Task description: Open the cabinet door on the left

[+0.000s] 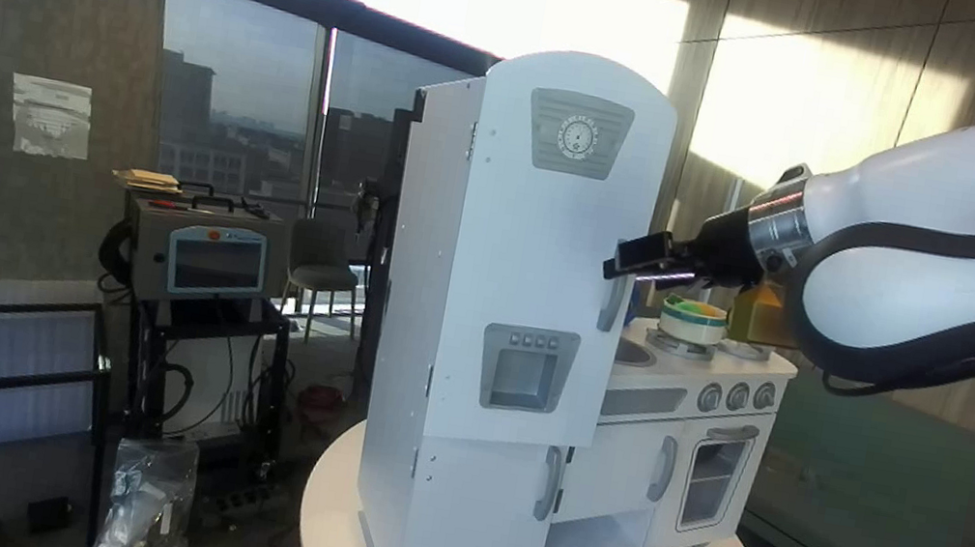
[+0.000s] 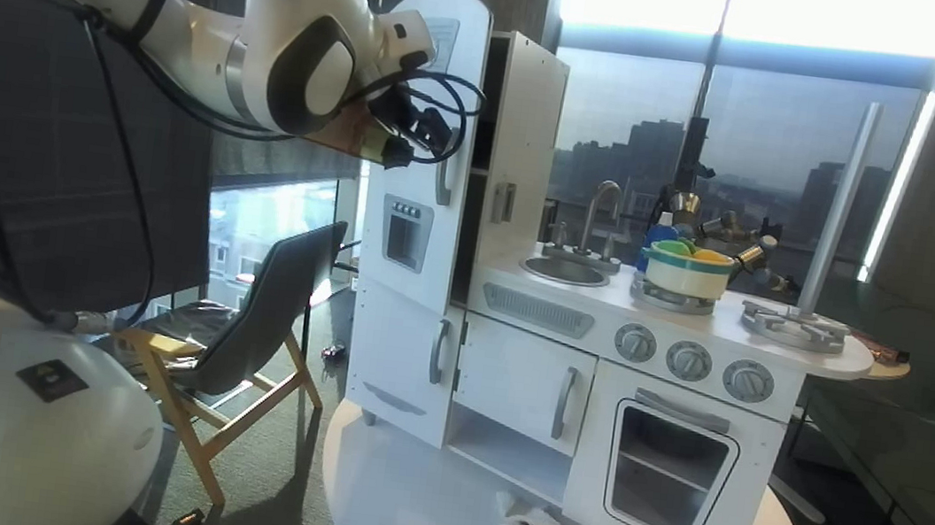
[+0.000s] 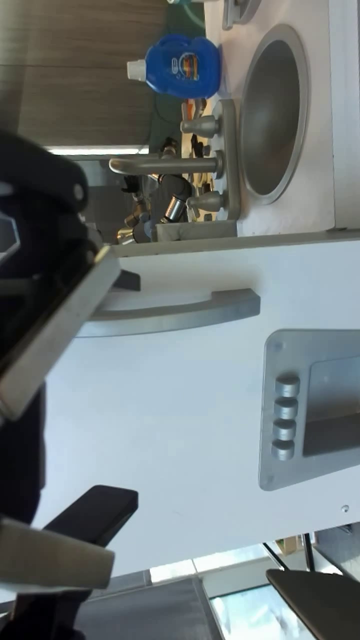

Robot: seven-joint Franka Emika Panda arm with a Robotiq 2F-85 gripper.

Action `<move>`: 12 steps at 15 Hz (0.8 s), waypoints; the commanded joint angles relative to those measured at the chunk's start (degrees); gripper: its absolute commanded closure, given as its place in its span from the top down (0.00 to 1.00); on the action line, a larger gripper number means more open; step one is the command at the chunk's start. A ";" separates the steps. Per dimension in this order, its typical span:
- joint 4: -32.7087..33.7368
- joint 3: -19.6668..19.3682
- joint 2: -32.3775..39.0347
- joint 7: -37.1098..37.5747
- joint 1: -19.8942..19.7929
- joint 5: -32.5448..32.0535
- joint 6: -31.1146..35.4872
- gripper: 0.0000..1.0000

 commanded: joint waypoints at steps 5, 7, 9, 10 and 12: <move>-0.48 0.27 0.11 0.48 -0.50 -0.94 -0.58 1.00; -0.66 0.13 0.09 0.45 0.15 -0.88 -0.58 1.00; 0.26 0.49 1.54 0.71 -0.55 -1.03 -0.36 1.00; 1.43 0.29 2.84 0.76 -0.63 -0.96 -2.07 1.00; 2.90 0.87 5.24 1.09 -1.67 -1.18 -1.63 1.00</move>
